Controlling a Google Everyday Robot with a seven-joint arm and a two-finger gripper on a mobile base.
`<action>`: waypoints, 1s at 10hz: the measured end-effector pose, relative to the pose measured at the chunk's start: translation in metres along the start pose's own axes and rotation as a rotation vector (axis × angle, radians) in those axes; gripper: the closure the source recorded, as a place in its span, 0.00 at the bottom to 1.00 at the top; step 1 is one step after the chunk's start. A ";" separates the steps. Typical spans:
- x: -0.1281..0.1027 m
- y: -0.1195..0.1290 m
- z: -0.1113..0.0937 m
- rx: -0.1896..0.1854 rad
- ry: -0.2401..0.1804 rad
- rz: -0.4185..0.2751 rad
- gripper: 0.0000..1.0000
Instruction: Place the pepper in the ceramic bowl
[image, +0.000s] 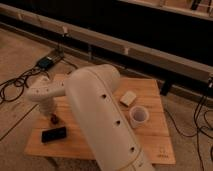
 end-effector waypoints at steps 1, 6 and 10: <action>-0.002 -0.009 -0.010 -0.005 -0.011 0.025 0.99; 0.009 -0.096 -0.060 0.045 -0.065 0.222 1.00; 0.049 -0.168 -0.081 0.146 -0.071 0.389 1.00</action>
